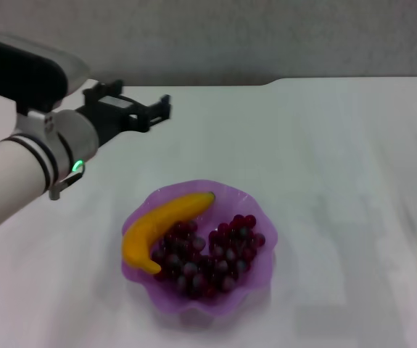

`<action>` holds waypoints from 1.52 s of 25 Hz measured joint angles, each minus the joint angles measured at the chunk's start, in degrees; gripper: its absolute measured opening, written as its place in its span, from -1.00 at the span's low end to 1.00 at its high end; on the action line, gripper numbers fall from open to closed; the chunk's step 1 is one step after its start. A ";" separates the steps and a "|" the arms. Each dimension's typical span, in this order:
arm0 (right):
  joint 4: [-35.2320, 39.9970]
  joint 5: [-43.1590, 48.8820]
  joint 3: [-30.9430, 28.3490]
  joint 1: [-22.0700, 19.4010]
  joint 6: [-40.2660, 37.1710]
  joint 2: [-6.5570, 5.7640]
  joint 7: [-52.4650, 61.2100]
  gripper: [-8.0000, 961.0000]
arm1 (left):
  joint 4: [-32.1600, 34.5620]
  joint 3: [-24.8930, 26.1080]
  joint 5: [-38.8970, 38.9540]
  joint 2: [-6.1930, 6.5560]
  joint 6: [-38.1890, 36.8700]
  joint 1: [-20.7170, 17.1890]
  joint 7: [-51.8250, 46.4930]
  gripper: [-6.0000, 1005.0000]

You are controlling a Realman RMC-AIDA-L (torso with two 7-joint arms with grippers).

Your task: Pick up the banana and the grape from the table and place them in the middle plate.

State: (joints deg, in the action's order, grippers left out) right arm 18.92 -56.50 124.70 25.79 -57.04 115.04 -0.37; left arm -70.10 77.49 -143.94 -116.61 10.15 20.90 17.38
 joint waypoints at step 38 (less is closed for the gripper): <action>-2.63 -1.00 -0.76 5.63 0.65 0.18 1.22 0.71 | 54.99 1.28 5.94 0.20 -48.66 17.93 -18.76 0.78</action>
State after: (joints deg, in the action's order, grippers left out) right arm 16.29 -57.50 123.94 31.42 -56.39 115.22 0.85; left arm -15.11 78.76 -138.00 -116.42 -38.51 38.83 -1.38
